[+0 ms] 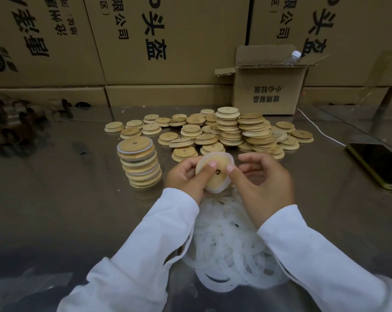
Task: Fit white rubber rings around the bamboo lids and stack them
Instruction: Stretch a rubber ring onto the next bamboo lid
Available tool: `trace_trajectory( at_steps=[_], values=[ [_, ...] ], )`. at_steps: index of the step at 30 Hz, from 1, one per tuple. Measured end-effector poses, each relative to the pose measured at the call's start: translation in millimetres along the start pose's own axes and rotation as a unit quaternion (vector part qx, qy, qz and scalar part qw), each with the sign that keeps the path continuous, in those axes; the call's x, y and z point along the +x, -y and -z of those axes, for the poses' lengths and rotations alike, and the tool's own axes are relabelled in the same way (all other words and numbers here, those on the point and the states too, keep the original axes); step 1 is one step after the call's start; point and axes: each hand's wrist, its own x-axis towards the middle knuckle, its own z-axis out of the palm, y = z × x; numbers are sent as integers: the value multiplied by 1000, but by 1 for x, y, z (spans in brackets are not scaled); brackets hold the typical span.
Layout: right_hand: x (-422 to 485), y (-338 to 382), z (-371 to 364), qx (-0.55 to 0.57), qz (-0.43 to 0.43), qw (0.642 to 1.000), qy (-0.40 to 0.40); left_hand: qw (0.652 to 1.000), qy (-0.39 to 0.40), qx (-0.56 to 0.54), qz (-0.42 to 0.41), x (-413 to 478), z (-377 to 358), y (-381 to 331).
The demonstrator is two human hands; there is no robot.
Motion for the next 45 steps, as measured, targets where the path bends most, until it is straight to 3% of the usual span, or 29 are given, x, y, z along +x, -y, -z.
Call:
trace_trajectory(
  at_steps=[6,12,16,30,36,45],
  values=[
    [5,-1,4,-21,-16,1000,2,998,39,-19,38,0,1,1],
    [8,0,6,-36,-15,999,33,992,102,60,46,2,7,4],
    [11,2,8,-56,-6,995,87,987,103,116,29,0,6,2],
    [20,11,18,-38,-33,992,119,982,129,135,-30,2,8,-5],
    [20,15,18,-17,-37,989,142,990,115,77,-13,4,10,-6],
    [12,7,13,-60,26,994,84,992,85,90,-8,-1,6,-3]
  ],
)
